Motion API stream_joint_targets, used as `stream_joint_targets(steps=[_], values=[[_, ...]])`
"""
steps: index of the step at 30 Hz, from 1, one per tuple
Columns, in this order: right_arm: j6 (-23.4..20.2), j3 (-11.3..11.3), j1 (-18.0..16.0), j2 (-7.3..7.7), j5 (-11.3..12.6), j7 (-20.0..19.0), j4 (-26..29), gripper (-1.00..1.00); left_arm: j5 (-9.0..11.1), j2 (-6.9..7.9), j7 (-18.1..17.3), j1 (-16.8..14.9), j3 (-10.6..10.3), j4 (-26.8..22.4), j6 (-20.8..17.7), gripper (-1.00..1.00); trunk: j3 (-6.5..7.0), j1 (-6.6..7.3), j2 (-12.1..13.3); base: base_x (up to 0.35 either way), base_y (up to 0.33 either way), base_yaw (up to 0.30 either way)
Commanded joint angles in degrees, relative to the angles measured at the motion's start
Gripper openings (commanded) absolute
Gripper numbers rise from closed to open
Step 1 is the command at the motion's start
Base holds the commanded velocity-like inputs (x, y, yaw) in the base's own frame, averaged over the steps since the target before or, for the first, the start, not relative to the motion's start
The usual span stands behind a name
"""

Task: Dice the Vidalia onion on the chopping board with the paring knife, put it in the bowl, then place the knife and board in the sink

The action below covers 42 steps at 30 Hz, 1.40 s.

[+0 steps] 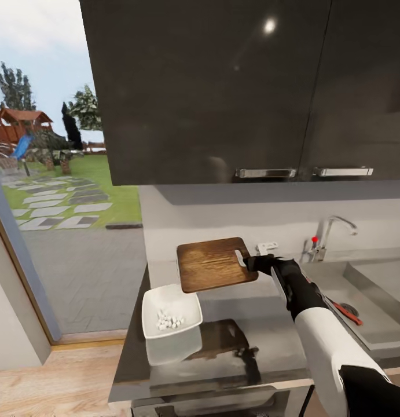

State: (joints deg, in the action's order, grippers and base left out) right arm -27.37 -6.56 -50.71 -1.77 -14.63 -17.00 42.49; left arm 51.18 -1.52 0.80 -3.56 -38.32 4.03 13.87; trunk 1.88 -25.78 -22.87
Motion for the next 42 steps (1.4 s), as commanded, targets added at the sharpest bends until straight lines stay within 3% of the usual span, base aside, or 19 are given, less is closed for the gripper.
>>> stream_joint_targets(steps=[1, 7, 26, 42], values=[[-0.22, -0.29, 0.0, -0.07, -0.39, 0.68, 0.02, -1.0, 0.06, -0.06, 0.08, -0.05, -0.35, 0.21, 0.28, 1.0, -0.03, -0.01, -0.05, -0.145, -0.252, 0.0], [-0.15, -0.29, 0.0, -0.14, -0.31, 3.85, -0.12, -1.0, 0.06, -0.07, 0.08, -0.03, -0.35, 0.21, 0.28, 1.0, -0.03, -0.01, -0.05, -0.155, -0.271, 0.0], [0.03, -0.19, 0.0, -0.65, -0.04, 3.9, -2.11, -1.0, 0.06, -0.12, 0.24, -0.04, -0.35, 0.19, 0.28, 1.0, -0.03, -0.01, -0.05, -0.119, -0.288, 0.0], [0.39, -0.13, 0.0, -0.86, -0.04, 3.98, -2.68, -1.0, 0.06, -0.08, 0.34, -0.05, -0.35, 0.19, 0.26, 1.0, -0.03, -0.01, -0.05, -0.006, -0.304, 0.0]])
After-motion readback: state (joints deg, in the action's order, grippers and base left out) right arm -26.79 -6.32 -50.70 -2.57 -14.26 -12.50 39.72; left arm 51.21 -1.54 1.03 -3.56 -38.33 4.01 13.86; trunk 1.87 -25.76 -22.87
